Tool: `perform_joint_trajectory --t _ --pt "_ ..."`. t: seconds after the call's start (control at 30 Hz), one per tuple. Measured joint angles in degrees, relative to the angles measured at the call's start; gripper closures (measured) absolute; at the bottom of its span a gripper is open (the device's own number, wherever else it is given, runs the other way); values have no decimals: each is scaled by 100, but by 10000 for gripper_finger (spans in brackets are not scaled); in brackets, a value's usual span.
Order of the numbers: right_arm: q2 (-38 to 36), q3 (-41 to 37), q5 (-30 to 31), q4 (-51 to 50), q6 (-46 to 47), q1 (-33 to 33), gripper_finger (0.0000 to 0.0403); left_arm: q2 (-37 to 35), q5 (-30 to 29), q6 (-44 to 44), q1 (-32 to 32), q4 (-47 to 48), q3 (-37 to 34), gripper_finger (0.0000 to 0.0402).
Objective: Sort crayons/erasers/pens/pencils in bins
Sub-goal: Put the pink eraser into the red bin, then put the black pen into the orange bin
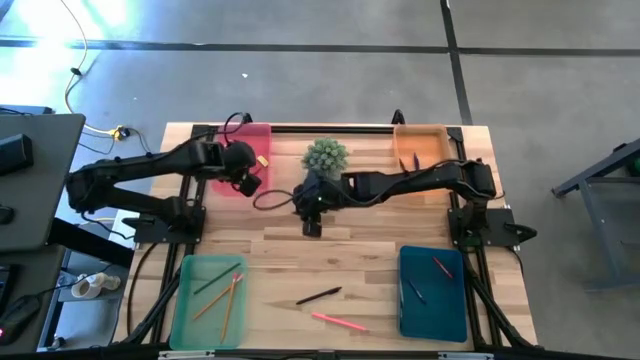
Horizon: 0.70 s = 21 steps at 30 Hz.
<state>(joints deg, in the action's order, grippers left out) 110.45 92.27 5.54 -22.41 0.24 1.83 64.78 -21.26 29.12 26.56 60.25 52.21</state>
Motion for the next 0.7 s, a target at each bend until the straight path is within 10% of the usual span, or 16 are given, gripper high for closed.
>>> perform_joint_trajectory --t 0.7 --pt "2 -4 -119 -1556 1440 1045 249 1247 354 -1476 1095 -207 0 273"
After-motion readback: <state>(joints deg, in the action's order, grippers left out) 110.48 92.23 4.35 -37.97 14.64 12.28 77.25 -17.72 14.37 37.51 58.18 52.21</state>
